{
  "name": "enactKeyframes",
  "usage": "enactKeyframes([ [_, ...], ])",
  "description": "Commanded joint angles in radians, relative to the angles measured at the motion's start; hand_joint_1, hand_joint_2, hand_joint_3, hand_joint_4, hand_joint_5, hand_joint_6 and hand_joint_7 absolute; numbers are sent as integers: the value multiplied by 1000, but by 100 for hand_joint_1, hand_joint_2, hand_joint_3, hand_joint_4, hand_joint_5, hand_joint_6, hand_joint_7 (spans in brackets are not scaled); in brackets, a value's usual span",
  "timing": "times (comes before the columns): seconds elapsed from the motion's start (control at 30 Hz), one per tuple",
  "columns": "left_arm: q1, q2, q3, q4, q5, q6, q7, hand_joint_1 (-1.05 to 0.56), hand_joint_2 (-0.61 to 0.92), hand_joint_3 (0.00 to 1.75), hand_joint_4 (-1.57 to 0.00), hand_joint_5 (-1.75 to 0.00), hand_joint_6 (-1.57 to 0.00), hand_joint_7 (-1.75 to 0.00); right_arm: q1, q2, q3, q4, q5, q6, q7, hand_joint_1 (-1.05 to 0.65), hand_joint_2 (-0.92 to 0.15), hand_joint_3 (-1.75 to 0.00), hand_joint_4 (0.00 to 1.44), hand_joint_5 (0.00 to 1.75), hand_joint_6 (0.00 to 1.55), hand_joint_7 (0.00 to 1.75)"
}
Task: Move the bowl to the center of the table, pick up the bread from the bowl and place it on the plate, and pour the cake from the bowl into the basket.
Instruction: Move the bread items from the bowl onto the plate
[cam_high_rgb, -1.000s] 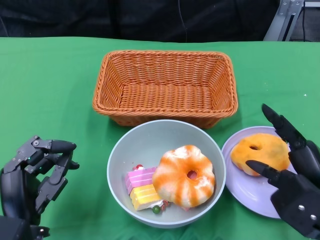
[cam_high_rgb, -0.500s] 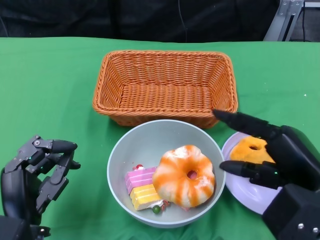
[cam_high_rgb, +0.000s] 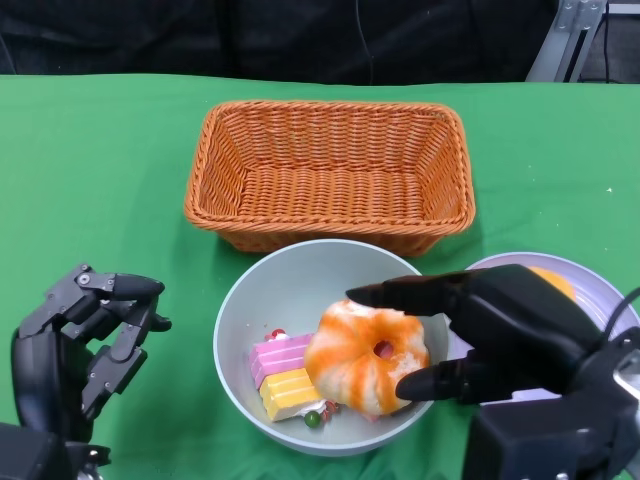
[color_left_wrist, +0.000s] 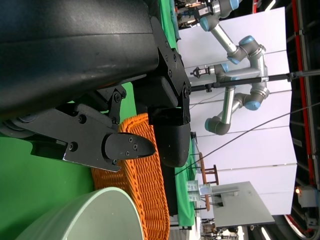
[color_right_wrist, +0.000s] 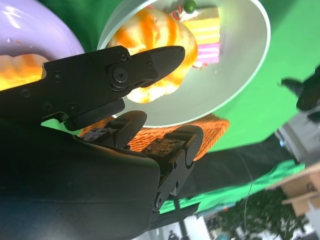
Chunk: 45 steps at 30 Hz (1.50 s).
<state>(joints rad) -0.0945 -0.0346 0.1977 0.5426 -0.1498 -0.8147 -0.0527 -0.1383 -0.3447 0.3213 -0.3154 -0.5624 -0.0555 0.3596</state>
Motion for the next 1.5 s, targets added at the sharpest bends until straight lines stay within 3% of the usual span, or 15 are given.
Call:
enactKeyframes([
  [0.03, 0, -3, -1, -19, 22, 6, 25, -8, 92, 31, -81, -139, -90, -94, -24, -6, 21, 44, -17, -17, -4, -60, -89, 0, 63, 8, 53, 1],
  [0.3, 11, -17, -25, -74, 1, 7, -2, -8, 92, 35, -78, -143, -88, -97, -44, 25, 58, 173, -104, -63, -129, -58, -89, -1, 68, 7, 57, 1],
  [0.57, 44, -36, -53, -163, 11, 44, 1, -7, 92, 37, -78, -142, -88, -96, -63, 2, 124, 255, -310, -126, -301, -61, -92, -1, 61, 1, 54, 0],
  [0.9, 66, -53, -63, -230, 9, 64, 7, -7, 91, 38, -78, -141, -87, -97, -67, 46, 171, 315, -437, -122, -470, -62, -91, 0, 63, 1, 55, 0],
  [1.3, 62, -54, -60, -229, 36, 73, 28, -5, 91, 41, -77, -143, -88, -99, -90, 69, 203, 342, -486, -90, -504, -70, -92, -2, 51, 0, 44, 0],
  [1.5, 63, -54, -64, -224, 28, 63, 19, -7, 90, 43, -77, -143, -87, -99, -98, 81, 234, 356, -513, -75, -496, -81, -92, -2, 36, 0, 32, 0],
])
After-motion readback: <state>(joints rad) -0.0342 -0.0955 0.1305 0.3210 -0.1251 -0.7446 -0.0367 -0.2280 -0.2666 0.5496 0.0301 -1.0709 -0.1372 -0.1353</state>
